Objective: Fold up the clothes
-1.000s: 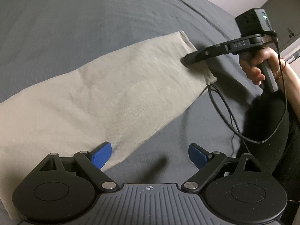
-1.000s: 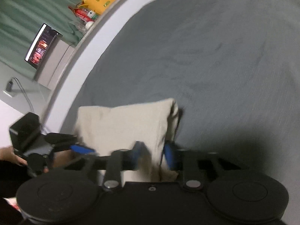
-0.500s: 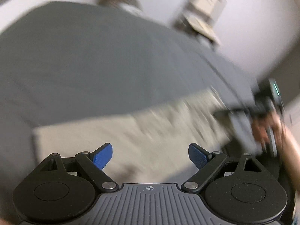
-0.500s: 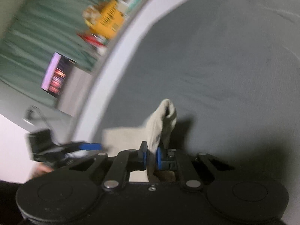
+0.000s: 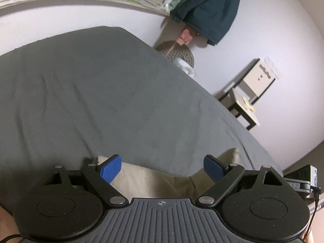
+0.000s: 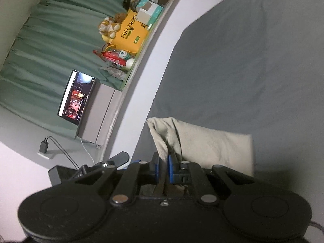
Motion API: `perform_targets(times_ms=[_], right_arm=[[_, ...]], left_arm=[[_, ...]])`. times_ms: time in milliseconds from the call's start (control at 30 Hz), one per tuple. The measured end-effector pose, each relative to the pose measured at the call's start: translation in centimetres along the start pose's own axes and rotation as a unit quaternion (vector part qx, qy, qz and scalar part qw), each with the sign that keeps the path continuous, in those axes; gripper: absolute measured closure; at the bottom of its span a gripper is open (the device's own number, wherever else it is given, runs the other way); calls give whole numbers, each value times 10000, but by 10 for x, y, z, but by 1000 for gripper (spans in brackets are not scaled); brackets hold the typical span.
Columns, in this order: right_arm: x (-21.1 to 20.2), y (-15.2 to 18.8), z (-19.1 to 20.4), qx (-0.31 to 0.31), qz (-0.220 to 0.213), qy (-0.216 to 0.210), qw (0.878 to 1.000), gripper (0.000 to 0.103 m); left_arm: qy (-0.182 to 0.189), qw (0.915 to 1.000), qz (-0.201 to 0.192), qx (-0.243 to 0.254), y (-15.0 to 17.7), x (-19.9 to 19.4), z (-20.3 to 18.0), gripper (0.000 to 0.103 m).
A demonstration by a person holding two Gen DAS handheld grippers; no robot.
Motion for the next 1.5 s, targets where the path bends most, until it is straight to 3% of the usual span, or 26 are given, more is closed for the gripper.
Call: perform_targets(times_ms=[300,433,533,800,900,1000,1100,1133,1233,1300,1367,1433,1500], right_arm=[[101,38,-1,-239,340,656,9970,94],[138,53,-12,-402,447,1103,9921,94],[148,59,-15,-353,409,1206,9912,94],[163,65,-7,-504,417,1225,9903,97],[163,69,-4,-530,573,788,9938,91],[146,73,16,-1024,494,403,9927,73],[120,83,33,-2059,388,795,9746,59],[116,90,36,-2466,499,955,9631,51],[127,116,45,-3445,892,1319,9252,45],[134,133,47,-3961,1023,1512,8999,45],[141,140,44,-4116,1024,1702,8895,54],[147,145,40,-3975,1086,1715,8949,95],[143,143,39,-3873,955,1596,9030,96]], left_arm=[[-196,9922,-569,-1095,-3,-16,49,13],[-164,9907,-473,-1269,2,-11,55,13],[-137,9913,-495,-1211,3,-5,50,13],[-145,9909,-511,-1238,4,-7,52,13],[-177,9909,-535,-1226,4,-6,52,13],[-203,9903,-553,-1262,5,-5,53,13],[-213,9898,-562,-1289,4,-5,53,13],[-211,9900,-553,-1279,5,-4,53,13],[-207,9906,-525,-1250,5,-2,52,13],[-204,9911,-510,-1212,6,-1,50,13],[-212,9915,-515,-1174,6,-2,50,13],[-225,9914,-521,-1179,6,-3,51,13],[-234,9912,-513,-1197,7,-3,52,13]])
Point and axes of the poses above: each gripper's, at about its wrist camera, not at the fingertips, and x roughly the way its jaws point, z to its left, y to its underside, the point moved 5 cm from there along x, roughly the way its jaws point, and after that the axes turned 11 degrees about -y, right-handed, at the moved point
